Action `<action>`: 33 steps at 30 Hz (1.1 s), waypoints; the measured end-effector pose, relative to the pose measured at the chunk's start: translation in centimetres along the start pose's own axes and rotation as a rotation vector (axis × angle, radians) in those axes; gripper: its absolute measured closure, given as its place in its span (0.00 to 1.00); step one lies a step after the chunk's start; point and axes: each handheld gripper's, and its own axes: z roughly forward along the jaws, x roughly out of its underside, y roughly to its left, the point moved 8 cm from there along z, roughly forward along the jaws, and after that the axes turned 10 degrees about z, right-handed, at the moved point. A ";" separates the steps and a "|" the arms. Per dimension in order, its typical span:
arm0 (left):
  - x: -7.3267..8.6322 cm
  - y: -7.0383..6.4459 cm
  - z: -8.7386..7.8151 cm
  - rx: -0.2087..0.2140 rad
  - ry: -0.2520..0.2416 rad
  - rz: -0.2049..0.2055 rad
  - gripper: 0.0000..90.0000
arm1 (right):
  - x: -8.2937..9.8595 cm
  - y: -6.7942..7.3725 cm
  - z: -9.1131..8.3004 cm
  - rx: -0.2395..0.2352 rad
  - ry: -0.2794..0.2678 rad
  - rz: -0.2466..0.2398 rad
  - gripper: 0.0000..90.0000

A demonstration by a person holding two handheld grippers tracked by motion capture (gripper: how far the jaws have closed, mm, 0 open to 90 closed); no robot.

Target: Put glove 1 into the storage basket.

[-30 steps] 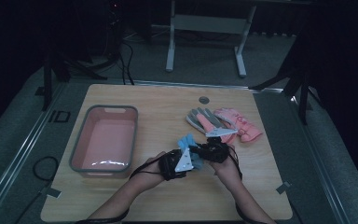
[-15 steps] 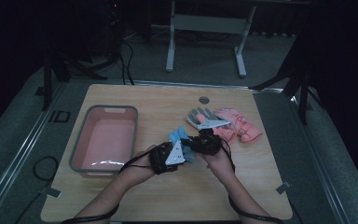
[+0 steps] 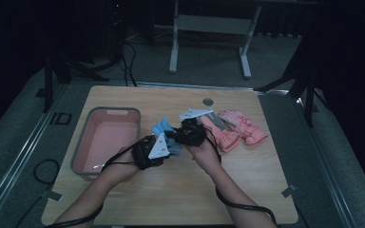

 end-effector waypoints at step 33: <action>12.2 3.1 -7.1 -0.067 0.148 -0.138 0.86 | -3.9 8.8 12.9 -0.128 0.102 -0.083 0.88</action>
